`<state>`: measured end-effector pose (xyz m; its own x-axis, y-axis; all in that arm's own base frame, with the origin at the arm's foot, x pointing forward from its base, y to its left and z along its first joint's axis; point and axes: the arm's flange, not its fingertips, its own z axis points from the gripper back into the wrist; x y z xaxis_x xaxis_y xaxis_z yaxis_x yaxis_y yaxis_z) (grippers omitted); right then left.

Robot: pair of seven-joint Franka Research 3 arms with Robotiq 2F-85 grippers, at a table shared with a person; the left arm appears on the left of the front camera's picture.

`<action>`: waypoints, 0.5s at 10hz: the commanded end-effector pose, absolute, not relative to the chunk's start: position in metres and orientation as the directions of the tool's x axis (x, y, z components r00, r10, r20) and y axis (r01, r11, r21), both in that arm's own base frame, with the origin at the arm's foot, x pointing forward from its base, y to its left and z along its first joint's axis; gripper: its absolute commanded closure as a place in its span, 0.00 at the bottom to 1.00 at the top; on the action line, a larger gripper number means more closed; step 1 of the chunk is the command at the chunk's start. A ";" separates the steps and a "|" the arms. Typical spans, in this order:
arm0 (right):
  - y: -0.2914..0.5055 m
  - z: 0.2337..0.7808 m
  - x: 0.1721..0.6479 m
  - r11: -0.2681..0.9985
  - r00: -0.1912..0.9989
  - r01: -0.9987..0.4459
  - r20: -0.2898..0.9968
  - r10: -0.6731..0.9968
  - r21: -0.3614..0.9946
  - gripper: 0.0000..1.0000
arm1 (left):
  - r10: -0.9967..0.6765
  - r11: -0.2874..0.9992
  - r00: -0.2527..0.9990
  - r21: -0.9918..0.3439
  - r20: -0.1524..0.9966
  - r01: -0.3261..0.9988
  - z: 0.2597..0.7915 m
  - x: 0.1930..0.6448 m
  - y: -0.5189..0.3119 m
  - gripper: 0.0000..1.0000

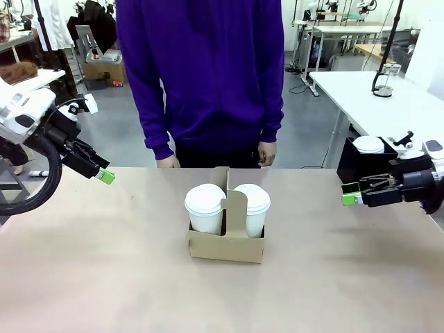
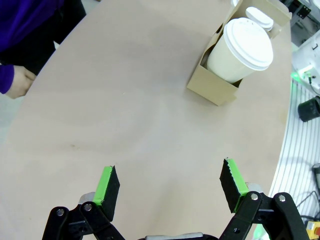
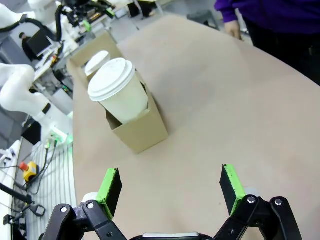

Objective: Pour a drink into a cup and package it in a carrier.
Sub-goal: Insert the held 600 ml Paper Cup into the Cup Carrier.

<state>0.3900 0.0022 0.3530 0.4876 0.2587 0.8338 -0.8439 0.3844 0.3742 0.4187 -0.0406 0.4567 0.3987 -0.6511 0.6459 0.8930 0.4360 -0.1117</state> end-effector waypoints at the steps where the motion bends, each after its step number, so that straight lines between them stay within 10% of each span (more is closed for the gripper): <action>1: 0.001 0.352 0.389 0.374 0.473 -0.852 0.844 0.254 0.366 0.00 | -0.649 0.432 0.396 -0.113 0.650 0.894 0.456 0.418 -0.041 0.00; 5: 0.001 0.352 0.389 0.374 0.473 -0.852 0.844 0.254 0.366 0.00 | -0.649 0.432 0.396 -0.113 0.650 0.894 0.456 0.418 -0.041 0.00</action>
<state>0.3900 0.0022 0.3530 0.4876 0.2586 0.8339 -0.8440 0.3842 0.3743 0.4187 -0.0406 0.4567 0.3987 -0.6511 0.6459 0.8930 0.4360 -0.1117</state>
